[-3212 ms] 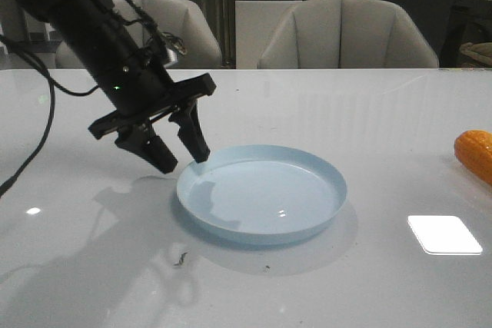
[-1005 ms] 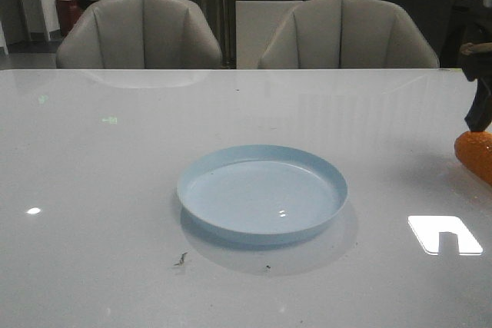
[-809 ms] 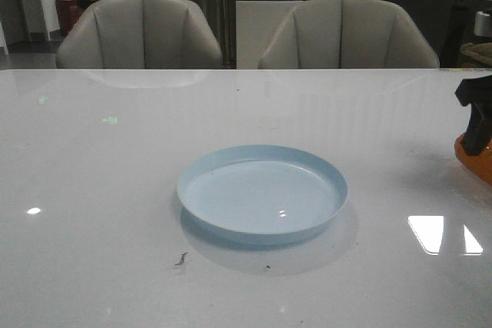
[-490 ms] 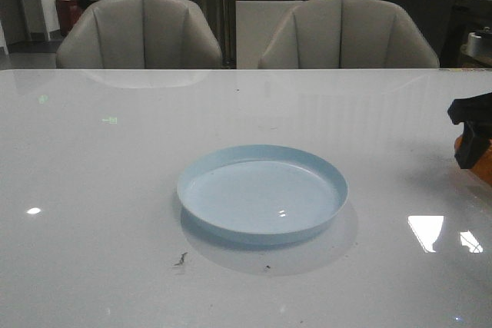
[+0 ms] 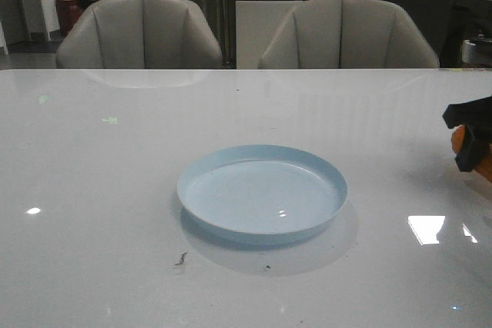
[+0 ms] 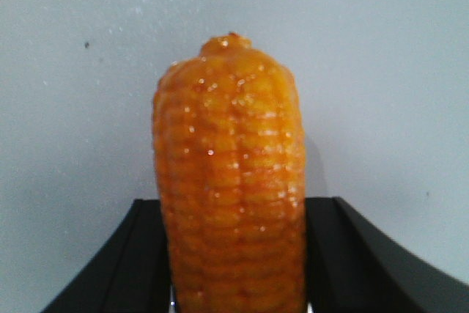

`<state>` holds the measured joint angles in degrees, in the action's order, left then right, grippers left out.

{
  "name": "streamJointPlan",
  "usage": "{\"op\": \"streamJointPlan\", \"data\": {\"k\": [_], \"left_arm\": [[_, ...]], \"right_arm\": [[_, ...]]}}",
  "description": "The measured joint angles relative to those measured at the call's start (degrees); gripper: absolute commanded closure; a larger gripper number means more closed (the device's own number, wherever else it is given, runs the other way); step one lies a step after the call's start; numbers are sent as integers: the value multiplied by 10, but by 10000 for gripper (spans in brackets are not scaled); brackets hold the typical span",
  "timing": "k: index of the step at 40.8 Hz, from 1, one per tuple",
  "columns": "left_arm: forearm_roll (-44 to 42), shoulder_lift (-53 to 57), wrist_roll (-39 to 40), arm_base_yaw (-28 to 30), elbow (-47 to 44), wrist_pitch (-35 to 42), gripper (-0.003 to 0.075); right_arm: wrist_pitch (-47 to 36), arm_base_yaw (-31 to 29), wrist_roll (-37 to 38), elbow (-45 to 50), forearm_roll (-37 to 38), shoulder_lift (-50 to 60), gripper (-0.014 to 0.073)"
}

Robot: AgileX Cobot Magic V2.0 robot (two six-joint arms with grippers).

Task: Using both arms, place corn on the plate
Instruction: 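Grasp the orange corn cob with the right gripper, then carry the corn over the plate with the right gripper, then lower the corn onto the plate and open the right gripper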

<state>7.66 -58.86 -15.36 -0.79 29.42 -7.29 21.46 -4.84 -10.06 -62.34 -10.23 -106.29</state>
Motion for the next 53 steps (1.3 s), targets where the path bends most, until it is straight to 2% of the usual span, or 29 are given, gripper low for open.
{"op": "streamJointPlan", "data": {"k": [9,17,33,43,47,53], "left_arm": [[0,0,0,0,0,0,323],[0,0,0,0,0,0,323],[0,0,0,0,0,0,323],[0,0,0,0,0,-1,323],[0,0,0,0,0,-6,323],[0,0,-1,0,0,-15,323]], "right_arm": [[65,32,0,-98,0,0,306],[116,106,-1,-166,1,0,306],[130,287,-2,-176,1,-30,306],[141,336,-2,-176,1,-73,300],[142,340,-2,-176,1,-76,253],[142,340,-2,-176,1,-76,64]]}}
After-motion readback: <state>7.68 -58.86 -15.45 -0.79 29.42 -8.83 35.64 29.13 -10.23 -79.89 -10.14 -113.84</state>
